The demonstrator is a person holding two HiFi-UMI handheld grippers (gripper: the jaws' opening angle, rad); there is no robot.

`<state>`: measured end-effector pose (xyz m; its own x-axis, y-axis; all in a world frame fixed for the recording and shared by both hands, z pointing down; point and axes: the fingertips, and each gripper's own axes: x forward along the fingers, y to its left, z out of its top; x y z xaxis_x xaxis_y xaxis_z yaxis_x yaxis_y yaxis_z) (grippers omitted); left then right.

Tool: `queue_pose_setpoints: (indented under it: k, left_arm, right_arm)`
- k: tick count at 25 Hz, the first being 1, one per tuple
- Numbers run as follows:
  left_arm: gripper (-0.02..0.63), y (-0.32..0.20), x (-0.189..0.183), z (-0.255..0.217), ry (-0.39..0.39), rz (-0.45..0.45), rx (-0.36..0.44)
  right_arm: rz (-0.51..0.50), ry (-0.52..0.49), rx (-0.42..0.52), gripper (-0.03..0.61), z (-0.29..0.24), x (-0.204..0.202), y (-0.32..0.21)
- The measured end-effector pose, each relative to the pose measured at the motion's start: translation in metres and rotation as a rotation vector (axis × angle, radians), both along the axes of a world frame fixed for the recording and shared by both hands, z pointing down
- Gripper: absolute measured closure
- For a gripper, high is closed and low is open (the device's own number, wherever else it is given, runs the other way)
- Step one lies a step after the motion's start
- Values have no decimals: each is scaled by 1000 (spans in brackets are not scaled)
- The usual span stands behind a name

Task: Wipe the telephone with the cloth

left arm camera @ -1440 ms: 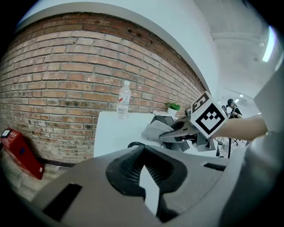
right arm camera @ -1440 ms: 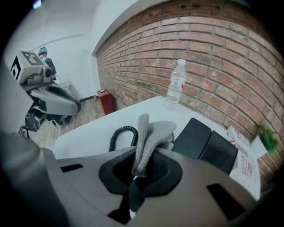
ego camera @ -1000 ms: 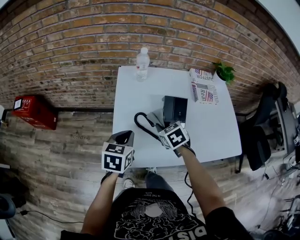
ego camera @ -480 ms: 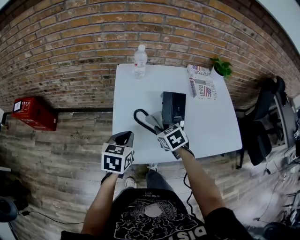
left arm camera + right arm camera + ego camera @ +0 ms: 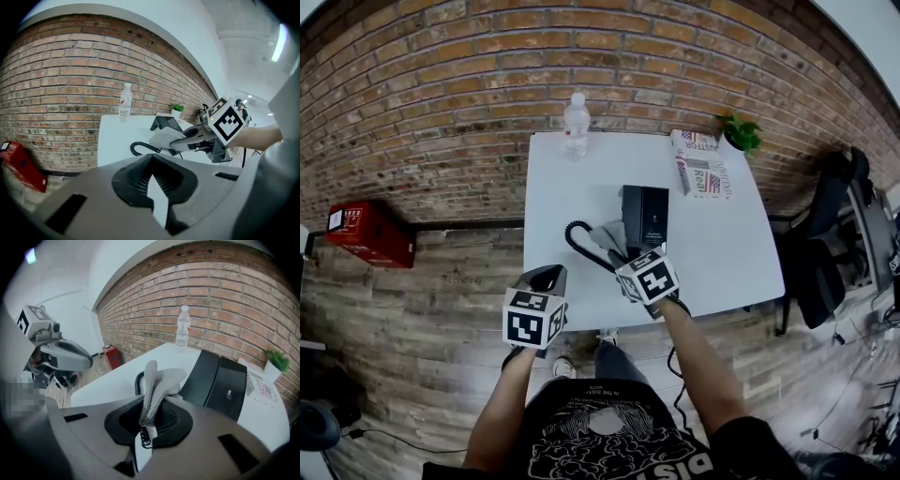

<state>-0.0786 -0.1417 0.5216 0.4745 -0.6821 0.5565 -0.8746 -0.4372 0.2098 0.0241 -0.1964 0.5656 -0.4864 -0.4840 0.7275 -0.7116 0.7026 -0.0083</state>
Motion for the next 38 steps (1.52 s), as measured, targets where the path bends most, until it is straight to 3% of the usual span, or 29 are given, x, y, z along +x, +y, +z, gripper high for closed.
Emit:
queue_pose_setpoints:
  k: [11,22,28,38]
  left_arm:
    - [607,-27,19,-7,-8,35,9]
    - [607,-71,44,-13,0,33,19]
    - [607,-92,51,-9,6,7,14]
    - [607,-112,47,-1,-5,-36,-6]
  right_arm:
    - [54,-102,155,566,-85,18,-52]
    - [96,-96,234,566,-124,63,-113]
    - [82,-52,205,566,-109,80,-140]
    - [-11,43,45,566,-62,87,-154]
